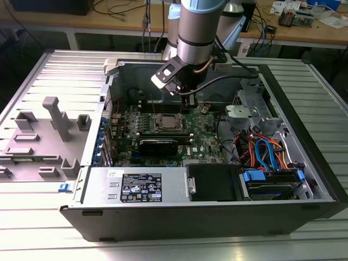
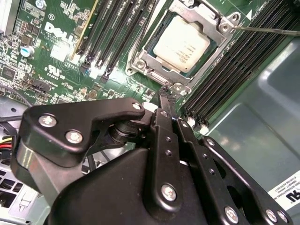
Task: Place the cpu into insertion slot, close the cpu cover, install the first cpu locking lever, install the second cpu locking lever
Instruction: 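Close the cpu cover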
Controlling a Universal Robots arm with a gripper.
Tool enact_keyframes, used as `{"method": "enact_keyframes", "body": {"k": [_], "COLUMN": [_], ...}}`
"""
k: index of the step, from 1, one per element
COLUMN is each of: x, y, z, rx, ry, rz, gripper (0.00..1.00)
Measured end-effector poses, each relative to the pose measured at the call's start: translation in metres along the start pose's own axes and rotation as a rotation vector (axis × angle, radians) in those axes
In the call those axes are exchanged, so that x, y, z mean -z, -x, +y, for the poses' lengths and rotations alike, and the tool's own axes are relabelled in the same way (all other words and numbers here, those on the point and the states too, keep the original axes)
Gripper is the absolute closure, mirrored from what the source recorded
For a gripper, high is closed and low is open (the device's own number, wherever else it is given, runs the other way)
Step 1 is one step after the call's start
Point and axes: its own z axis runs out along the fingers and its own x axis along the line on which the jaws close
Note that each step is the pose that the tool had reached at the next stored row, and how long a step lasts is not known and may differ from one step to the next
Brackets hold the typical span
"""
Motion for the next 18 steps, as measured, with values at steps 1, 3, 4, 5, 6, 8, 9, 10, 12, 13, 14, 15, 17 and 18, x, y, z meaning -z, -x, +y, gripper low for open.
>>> {"method": "enact_keyframes", "body": {"k": [1,3,4,5,6,8,9,10,12,13,14,15,17,18], "x": [-0.0001,-0.0006,-0.001,-0.0014,-0.0022,-0.0056,-0.0076,-0.0091,-0.0118,-0.0128,-0.0144,-0.0175,-0.0217,-0.0244], "y": [0.0,-0.0002,-0.0004,-0.0005,-0.0007,-0.0009,-0.0011,-0.0012,-0.0015,-0.0017,-0.0018,-0.0018,-0.0019,-0.0019], "z": [-0.0011,-0.0045,-0.0077,-0.0104,-0.0142,-0.0206,-0.0253,-0.0303,-0.0391,-0.0423,-0.0449,-0.0493,-0.0538,-0.0568], "rx": [0.0,0.0,0.0,0.0,0.0,0.0,0.0,0.0,0.0,0.0,0.0,0.0,0.001,0.001], "ry": [0.0,-0.0001,0.0,0.0,0.0,0.0,0.0,-0.0002,-0.0001,-0.0001,0.0001,0.0,-0.0001,0.0], "rz": [0.0,-0.0001,0.0,0.0,0.0001,0.0001,0.0,-0.0001,-0.0001,-0.0001,0.0002,0.0001,0.0001,0.0001], "gripper": [0.89,0.89,0.89,0.89,0.89,0.89,0.89,0.89,0.89,0.89,0.89,0.89,0.89,0.89]}}
